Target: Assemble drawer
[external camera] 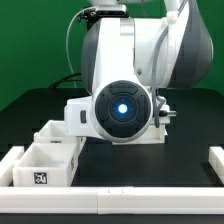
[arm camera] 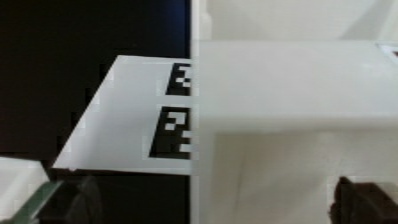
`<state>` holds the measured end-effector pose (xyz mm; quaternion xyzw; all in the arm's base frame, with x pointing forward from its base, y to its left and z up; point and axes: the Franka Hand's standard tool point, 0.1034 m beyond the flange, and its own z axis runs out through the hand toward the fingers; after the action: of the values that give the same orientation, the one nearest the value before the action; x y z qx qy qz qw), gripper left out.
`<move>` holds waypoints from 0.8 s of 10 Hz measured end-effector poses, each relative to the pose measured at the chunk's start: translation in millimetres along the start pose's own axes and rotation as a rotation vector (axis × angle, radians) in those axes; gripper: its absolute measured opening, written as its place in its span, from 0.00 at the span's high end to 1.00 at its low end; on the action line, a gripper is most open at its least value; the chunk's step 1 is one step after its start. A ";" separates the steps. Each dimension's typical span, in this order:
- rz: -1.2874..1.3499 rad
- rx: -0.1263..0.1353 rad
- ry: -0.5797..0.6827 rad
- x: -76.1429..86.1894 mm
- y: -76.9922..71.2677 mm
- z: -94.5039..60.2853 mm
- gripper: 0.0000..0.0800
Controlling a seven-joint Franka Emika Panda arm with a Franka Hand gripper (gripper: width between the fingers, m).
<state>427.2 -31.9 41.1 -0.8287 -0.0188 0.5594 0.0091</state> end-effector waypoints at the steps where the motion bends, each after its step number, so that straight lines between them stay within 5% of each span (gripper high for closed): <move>1: 0.000 0.000 -0.001 0.2 -0.1 0.3 0.38; 2: -0.001 -0.001 -0.001 0.2 -0.3 0.4 0.55; 3: -0.001 -0.001 -0.001 0.3 -0.5 0.4 0.55; 5: -0.002 -0.001 -0.001 0.3 -0.7 0.5 0.92; 8: -0.003 -0.002 -0.001 0.5 -1.8 0.5 0.96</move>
Offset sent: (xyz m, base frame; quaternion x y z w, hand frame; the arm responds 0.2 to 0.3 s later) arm 0.0000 0.0000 0.0000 0.0000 0.0000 0.0000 1.0000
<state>426.9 -30.1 40.6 -0.8282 -0.0209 0.5599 0.0091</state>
